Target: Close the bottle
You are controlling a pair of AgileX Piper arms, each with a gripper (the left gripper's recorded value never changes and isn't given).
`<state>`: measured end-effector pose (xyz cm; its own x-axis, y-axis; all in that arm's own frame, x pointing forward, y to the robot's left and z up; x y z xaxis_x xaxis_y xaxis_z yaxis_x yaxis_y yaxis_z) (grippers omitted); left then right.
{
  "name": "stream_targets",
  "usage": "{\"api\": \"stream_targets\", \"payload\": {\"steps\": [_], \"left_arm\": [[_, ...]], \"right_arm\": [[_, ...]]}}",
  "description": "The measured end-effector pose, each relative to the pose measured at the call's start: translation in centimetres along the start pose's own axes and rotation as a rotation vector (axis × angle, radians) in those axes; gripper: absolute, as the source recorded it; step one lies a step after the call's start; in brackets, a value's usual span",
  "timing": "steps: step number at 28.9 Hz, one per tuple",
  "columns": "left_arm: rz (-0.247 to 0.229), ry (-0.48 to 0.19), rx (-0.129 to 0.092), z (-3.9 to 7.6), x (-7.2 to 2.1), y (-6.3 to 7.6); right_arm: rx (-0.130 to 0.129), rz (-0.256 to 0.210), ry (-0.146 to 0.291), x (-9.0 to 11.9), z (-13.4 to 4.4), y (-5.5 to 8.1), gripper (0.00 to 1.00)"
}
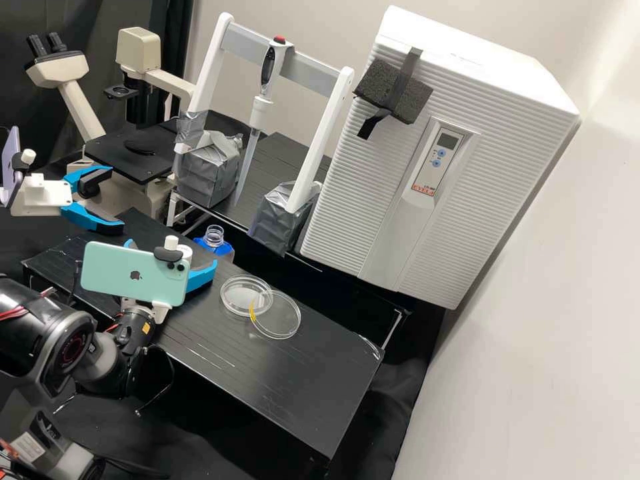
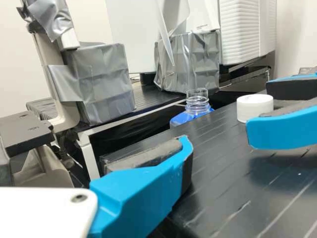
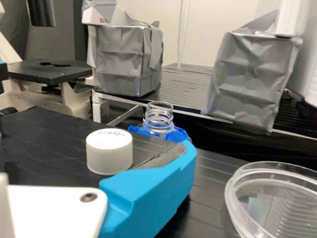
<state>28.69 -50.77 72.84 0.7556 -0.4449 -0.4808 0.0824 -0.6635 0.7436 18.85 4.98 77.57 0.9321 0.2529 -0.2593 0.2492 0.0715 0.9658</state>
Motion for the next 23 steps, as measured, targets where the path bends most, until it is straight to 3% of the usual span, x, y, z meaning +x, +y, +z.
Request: {"api": "stream_targets", "payload": {"steps": [23], "left_arm": [[0.006,-0.01,0.003,0.2,0.22,0.1]], "right_arm": [[0.007,0.007,-0.029,1.0,0.8,0.3,0.0]]}}
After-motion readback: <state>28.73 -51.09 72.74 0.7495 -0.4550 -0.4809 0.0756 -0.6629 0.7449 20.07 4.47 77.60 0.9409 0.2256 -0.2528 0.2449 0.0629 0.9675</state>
